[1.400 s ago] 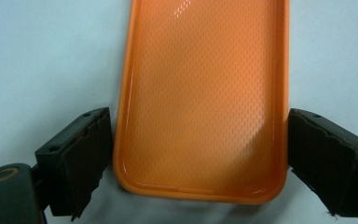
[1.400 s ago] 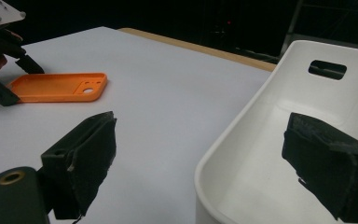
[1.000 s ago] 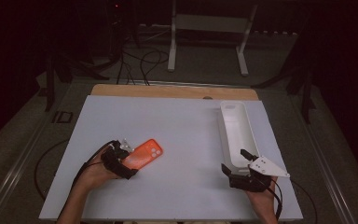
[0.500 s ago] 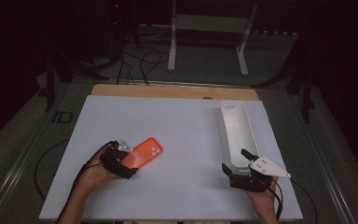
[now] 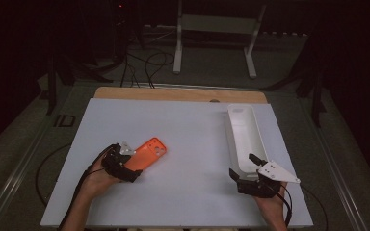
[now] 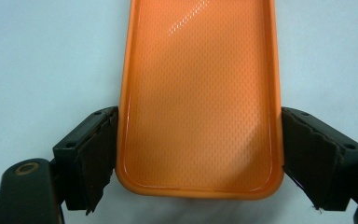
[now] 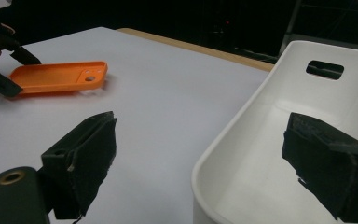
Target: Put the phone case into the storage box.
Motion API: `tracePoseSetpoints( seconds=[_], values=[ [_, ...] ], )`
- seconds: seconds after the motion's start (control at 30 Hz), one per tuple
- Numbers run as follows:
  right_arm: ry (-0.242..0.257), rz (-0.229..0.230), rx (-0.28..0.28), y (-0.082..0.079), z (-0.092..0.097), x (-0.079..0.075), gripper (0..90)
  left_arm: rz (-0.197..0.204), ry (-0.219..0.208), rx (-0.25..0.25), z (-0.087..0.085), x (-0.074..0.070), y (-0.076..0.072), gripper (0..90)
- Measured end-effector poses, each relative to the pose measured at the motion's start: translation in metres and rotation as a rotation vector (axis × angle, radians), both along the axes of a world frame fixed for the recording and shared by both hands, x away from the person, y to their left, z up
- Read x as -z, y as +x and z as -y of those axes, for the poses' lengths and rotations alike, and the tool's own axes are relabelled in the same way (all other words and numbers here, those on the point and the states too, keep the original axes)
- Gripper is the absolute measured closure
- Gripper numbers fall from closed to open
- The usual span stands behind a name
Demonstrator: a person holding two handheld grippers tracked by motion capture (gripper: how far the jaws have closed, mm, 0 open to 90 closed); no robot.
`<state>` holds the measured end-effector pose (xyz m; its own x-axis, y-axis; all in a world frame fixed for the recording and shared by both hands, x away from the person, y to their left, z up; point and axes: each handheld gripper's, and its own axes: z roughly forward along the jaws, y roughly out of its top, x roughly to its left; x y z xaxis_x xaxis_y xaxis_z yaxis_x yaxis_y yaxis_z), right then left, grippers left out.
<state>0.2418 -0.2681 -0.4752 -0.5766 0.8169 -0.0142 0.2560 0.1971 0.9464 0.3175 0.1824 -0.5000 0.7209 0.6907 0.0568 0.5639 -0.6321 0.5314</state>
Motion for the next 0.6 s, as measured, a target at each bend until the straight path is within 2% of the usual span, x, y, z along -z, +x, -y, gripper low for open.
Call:
tracePoseSetpoints(
  seconds=[0.43, 0.6],
  values=[
    [0.001, -0.001, -0.006, 0.002, -0.002, -0.001, 9.6, 0.087, -0.048, -0.050, -0.001, -0.012, -0.005, 16.2],
    [0.007, -0.010, -0.007, 0.002, -0.004, -0.002, 9.6, 0.139, -0.062, -0.067, 0.002, -0.017, -0.009, 16.2]
  ],
)
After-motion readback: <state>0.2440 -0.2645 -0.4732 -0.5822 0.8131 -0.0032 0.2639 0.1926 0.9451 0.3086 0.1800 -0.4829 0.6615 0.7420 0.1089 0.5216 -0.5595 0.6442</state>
